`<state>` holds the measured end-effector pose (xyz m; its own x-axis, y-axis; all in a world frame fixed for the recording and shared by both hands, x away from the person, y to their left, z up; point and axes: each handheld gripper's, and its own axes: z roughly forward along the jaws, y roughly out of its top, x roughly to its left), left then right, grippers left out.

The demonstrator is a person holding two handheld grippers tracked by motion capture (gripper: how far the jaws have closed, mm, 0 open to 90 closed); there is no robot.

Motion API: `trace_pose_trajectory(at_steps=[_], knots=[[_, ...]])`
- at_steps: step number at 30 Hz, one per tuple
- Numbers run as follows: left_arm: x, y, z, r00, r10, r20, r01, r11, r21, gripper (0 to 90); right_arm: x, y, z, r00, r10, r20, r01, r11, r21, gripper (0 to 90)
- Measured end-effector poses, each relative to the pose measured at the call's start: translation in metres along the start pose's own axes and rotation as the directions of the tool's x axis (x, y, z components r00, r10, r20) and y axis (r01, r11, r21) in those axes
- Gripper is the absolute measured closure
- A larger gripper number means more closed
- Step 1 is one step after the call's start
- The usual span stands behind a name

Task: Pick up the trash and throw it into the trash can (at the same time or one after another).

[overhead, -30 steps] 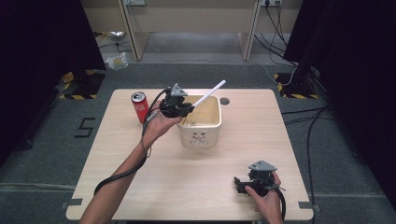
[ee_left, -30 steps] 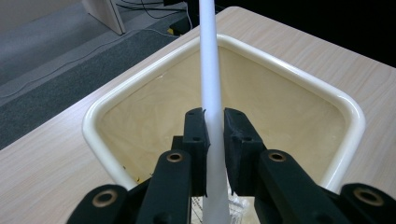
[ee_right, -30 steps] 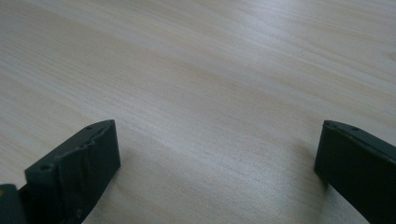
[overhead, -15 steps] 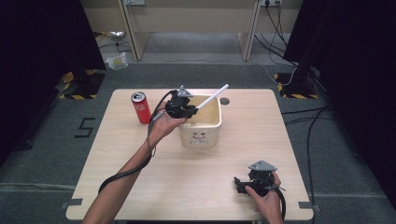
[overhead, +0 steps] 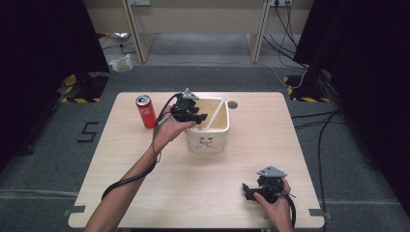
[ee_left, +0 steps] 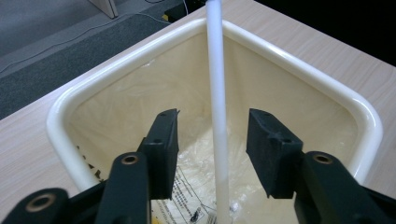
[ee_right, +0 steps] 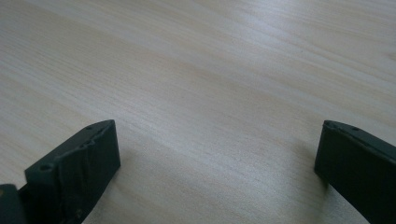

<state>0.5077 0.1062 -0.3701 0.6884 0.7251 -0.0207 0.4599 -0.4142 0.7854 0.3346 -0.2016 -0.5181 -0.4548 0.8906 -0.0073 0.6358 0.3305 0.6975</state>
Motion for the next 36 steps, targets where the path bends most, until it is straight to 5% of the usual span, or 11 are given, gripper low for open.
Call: trace_pose_trajectory(at_steps=[10, 19, 36], knots=[[0.011, -0.001, -0.018, 0.9991, -0.032, -0.027, 0.032, 0.9995, -0.009, 38.2, 0.0, 0.0, 0.0, 1.0, -0.002, 0.001, 0.002, 1.0, -0.001, 0.3], [0.038, -0.013, -0.039, 0.9921, -0.101, -0.075, 0.099, 0.9948, -0.025, 25.8, 0.0, 0.0, 0.0, 1.0, -0.002, 0.001, 0.002, 1.0, -0.001, 0.3], [0.078, -0.029, -0.075, 0.9767, -0.175, -0.124, 0.166, 0.9827, -0.083, 23.8, 0.0, 0.0, 0.0, 1.0, -0.003, 0.002, 0.003, 1.0, -0.001, 0.3]])
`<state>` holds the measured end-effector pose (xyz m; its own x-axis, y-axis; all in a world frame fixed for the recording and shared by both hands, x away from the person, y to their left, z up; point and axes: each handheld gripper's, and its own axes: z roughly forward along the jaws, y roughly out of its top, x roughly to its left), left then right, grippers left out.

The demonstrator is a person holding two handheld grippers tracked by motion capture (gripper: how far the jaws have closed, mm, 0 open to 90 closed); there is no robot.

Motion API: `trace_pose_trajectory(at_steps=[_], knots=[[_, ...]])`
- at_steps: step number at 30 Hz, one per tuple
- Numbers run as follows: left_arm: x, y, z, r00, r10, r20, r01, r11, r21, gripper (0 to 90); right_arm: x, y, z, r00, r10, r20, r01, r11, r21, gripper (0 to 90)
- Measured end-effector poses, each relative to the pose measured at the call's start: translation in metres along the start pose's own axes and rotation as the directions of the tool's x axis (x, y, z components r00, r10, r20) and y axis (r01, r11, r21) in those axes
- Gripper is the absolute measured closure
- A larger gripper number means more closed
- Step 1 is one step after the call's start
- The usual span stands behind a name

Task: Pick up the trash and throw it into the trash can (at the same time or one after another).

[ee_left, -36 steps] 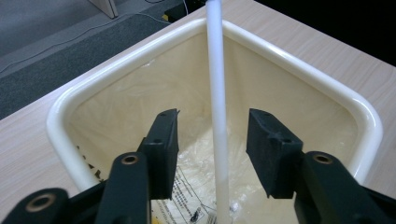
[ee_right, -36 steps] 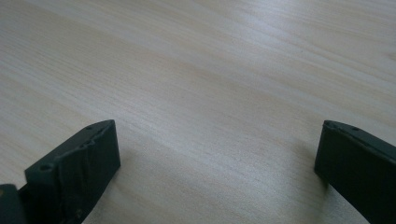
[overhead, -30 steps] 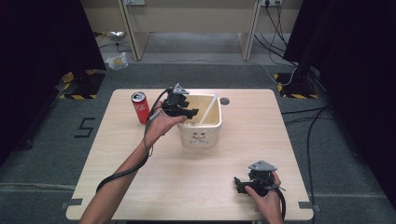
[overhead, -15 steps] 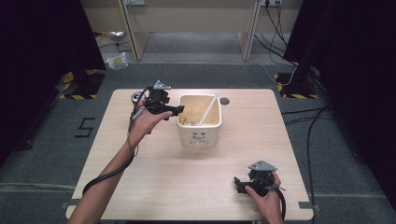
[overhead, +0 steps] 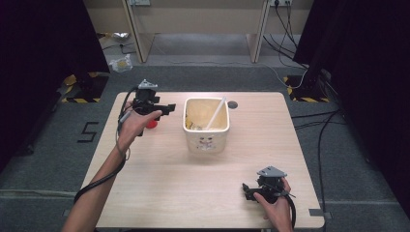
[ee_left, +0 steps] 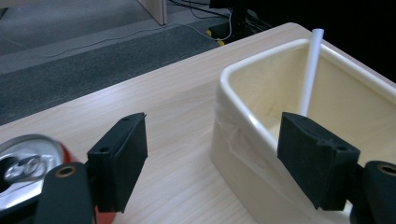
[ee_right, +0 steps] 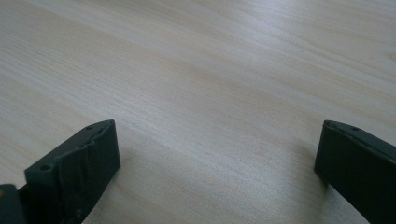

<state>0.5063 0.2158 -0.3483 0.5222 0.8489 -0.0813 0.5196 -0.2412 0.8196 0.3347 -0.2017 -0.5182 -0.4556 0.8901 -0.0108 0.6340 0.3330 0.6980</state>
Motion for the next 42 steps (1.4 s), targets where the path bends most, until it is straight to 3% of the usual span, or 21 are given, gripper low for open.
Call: trace_pose_trajectory(at_steps=[10, 16, 42], knots=[[0.028, -0.011, -0.01, 0.9973, -0.045, -0.058, 0.044, 0.9988, -0.022, 24.3, 0.0, 0.0, 0.0, 1.0, 0.0, 0.0, 0.0, 1.0, 0.0, 0.3], [0.042, -0.025, -0.009, 0.9934, -0.07, -0.091, 0.068, 0.9975, -0.02, 24.4, 0.0, 0.0, 0.0, 1.0, 0.001, 0.001, -0.001, 1.0, 0.001, 0.3], [0.073, -0.074, 0.012, 0.9825, -0.126, -0.137, 0.128, 0.9918, 0.006, 24.4, 0.0, 0.0, 0.0, 1.0, 0.0, 0.0, 0.0, 1.0, 0.0, 0.3]])
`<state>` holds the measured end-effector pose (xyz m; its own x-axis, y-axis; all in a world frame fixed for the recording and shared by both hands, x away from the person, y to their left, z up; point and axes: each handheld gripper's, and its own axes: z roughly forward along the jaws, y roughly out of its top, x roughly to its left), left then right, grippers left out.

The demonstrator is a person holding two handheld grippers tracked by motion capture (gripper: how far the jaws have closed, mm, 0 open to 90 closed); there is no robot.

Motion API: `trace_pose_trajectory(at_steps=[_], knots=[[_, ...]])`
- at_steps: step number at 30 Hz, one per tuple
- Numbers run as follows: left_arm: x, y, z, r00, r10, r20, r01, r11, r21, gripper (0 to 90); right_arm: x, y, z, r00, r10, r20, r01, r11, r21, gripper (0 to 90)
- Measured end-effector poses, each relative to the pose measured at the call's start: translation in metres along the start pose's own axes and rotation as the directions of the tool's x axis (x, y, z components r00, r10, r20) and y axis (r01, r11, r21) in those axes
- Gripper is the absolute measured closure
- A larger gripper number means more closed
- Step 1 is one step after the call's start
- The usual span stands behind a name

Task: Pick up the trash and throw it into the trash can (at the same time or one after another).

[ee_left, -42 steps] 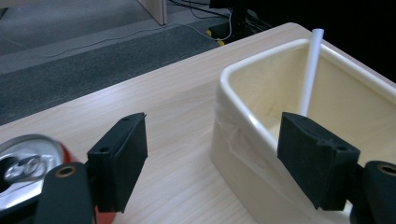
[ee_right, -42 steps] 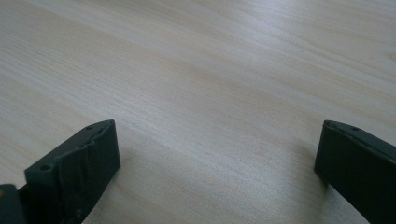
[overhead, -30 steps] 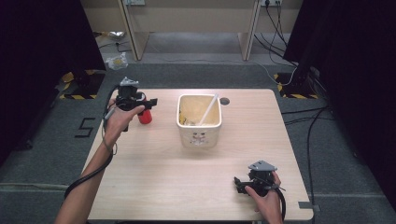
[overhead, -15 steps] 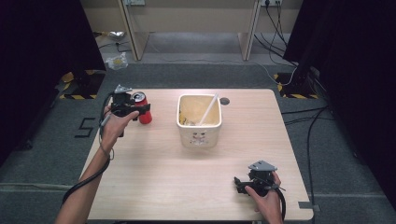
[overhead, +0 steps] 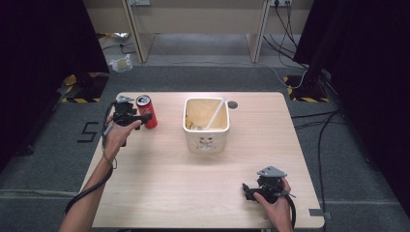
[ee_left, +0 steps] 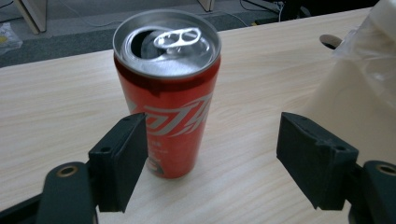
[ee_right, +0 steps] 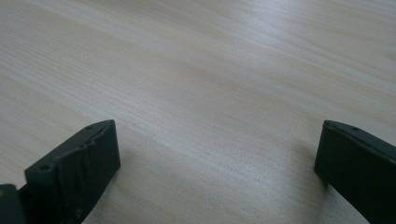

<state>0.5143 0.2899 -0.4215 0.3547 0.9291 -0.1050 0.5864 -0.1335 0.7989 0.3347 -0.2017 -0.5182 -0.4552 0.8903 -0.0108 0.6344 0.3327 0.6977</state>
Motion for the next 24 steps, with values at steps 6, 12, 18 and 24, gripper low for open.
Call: trace_pose_trajectory(at_steps=[6, 12, 18, 24], knots=[[0.006, -0.005, 0.009, 0.9998, -0.016, -0.01, 0.016, 0.9999, -0.004, 24.3, 0.0, 0.0, 0.0, 1.0, 0.0, 0.0, 0.0, 1.0, 0.0, 0.3], [0.005, -0.008, 0.018, 0.9997, -0.004, -0.024, 0.004, 1.0, 0.001, 24.3, 0.0, 0.0, 0.0, 1.0, -0.001, 0.001, 0.001, 1.0, 0.0, 0.3], [0.004, -0.008, 0.026, 0.9993, 0.005, -0.038, -0.005, 1.0, -0.003, 24.4, 0.0, 0.0, 0.0, 1.0, -0.001, 0.001, 0.001, 1.0, 0.0, 0.3], [0.005, -0.01, 0.032, 0.9976, 0.015, -0.068, -0.015, 0.9999, -0.005, 24.8, 0.0, 0.0, 0.0, 1.0, -0.001, 0.001, 0.001, 1.0, 0.0, 0.3]])
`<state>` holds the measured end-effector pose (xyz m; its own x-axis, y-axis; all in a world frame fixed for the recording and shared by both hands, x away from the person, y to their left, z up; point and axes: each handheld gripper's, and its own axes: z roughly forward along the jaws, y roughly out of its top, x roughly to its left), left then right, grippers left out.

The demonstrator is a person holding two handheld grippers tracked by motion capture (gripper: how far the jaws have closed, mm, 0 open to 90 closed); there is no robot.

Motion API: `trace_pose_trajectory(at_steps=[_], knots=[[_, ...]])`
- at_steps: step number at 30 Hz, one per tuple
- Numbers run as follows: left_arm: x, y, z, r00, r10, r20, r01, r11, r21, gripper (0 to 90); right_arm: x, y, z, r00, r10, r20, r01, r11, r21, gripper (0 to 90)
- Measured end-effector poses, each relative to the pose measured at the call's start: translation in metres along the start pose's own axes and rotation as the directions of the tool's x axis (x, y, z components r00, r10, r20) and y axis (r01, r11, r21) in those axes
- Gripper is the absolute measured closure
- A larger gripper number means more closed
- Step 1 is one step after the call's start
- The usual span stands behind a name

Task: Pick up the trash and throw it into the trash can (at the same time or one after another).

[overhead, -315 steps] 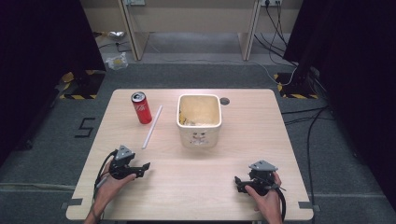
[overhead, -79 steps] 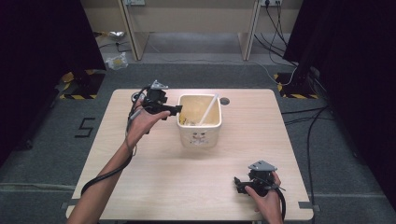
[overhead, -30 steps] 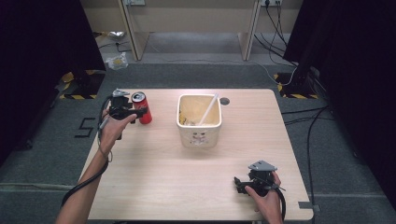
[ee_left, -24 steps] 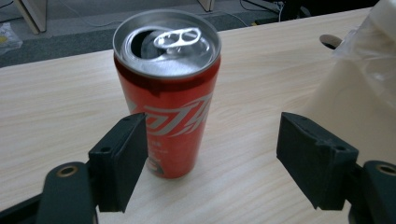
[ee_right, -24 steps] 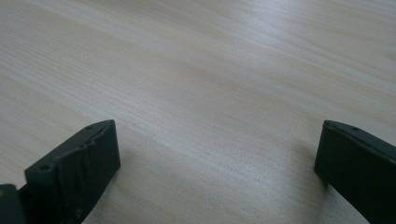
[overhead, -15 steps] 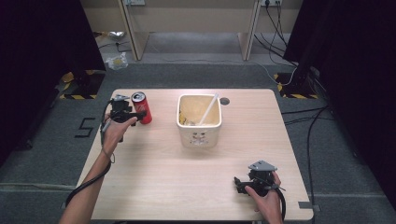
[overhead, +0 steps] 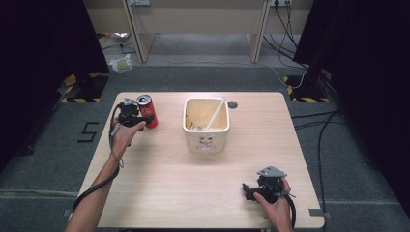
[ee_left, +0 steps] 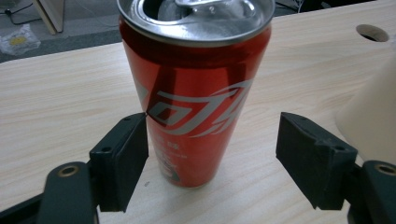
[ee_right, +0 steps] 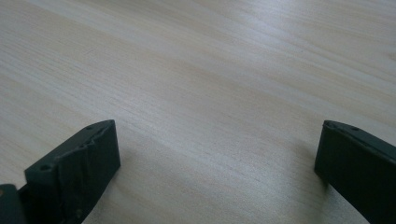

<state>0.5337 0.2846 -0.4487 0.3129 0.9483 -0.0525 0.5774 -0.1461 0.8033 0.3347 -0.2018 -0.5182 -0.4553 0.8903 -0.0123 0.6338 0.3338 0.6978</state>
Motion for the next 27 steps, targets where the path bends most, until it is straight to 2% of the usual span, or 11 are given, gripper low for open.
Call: trace_pose_trajectory(at_steps=[13, 27], knots=[[0.006, -0.003, 0.016, 0.9987, -0.017, -0.047, 0.017, 0.9998, -0.005, 24.9, 0.0, 0.0, 0.0, 1.0, 0.001, -0.001, -0.001, 1.0, 0.0, 0.3], [0.001, -0.004, 0.03, 0.9988, -0.003, -0.049, 0.003, 0.9999, -0.013, 27.5, 0.0, 0.0, 0.0, 1.0, 0.0, -0.001, 0.0, 1.0, 0.0, 0.3]])
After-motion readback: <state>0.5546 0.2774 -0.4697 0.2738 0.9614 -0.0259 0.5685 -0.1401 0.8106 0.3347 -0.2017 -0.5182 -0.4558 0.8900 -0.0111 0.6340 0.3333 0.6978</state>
